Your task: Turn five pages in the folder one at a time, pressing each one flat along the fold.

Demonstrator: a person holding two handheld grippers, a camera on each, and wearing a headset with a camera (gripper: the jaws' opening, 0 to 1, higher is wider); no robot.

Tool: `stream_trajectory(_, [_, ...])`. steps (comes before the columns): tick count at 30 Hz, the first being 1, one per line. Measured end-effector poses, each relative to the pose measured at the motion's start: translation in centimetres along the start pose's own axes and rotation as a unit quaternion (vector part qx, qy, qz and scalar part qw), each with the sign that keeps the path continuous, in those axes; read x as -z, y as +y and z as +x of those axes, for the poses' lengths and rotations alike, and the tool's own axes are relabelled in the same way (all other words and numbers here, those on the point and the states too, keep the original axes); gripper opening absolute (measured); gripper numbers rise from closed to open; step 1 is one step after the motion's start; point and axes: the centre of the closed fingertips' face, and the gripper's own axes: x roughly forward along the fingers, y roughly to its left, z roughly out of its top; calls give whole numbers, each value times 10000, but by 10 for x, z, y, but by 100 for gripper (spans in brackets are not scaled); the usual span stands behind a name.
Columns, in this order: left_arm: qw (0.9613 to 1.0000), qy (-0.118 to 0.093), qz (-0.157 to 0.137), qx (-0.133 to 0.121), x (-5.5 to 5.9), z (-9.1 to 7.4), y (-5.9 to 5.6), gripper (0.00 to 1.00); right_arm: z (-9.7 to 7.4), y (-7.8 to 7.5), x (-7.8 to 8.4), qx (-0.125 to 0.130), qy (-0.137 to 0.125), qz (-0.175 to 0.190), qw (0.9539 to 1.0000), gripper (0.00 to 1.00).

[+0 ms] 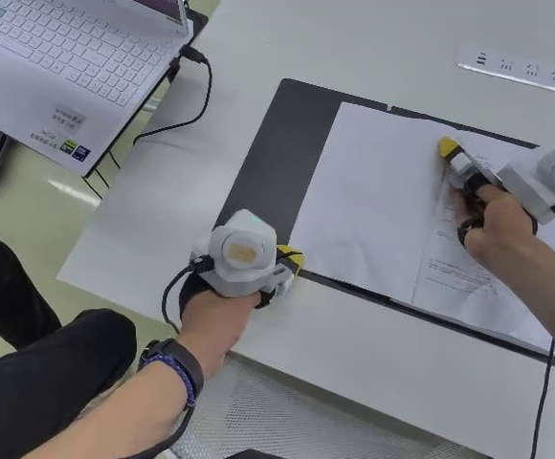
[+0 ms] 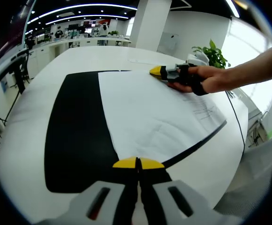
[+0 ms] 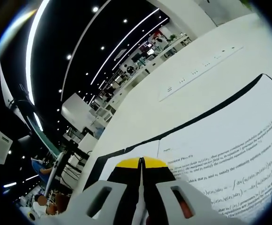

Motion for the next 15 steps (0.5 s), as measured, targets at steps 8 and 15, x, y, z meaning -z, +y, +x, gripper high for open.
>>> stream_trajectory(8, [10000,-3,52,24,0,0,0,0,20,-14,-16,102,-205,176,9996,0])
stream_trajectory(15, [10000,-3,61,18,0,-1,0,0,27,-23,-19,81,-255,240,9994,0])
